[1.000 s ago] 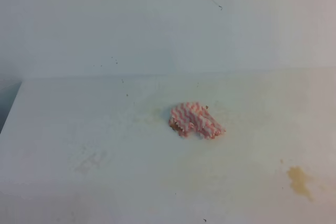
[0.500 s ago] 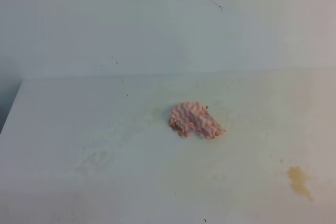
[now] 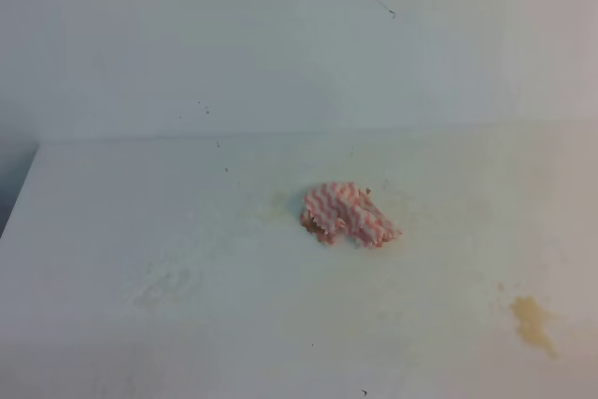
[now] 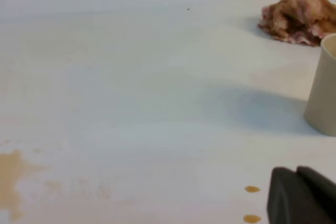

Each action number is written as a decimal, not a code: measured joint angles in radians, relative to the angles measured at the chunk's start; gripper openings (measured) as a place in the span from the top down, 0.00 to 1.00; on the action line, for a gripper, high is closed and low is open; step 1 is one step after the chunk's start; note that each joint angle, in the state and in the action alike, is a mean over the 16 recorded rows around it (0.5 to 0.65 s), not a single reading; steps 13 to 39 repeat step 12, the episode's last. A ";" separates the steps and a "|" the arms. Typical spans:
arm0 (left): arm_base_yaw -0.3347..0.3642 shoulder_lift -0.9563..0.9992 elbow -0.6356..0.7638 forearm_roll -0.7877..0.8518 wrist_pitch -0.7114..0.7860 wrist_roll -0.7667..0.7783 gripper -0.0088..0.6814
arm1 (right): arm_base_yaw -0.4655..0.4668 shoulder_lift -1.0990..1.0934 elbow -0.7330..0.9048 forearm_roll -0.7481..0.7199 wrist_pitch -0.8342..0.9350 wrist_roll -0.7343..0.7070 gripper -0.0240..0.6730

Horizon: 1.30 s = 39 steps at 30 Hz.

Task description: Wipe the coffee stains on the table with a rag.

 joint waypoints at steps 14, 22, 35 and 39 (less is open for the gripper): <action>0.000 0.000 0.000 0.000 0.000 0.000 0.99 | -0.041 0.000 0.000 0.008 0.000 -0.051 0.97; 0.000 0.000 0.000 0.000 0.000 0.000 0.99 | -0.041 0.000 0.000 0.008 0.000 -0.051 0.97; 0.000 0.000 0.000 0.000 0.000 0.000 0.99 | -0.041 0.000 0.000 0.008 0.000 -0.051 0.97; 0.000 0.000 0.000 0.000 0.000 0.000 0.99 | -0.041 0.000 0.000 0.008 0.000 -0.051 0.97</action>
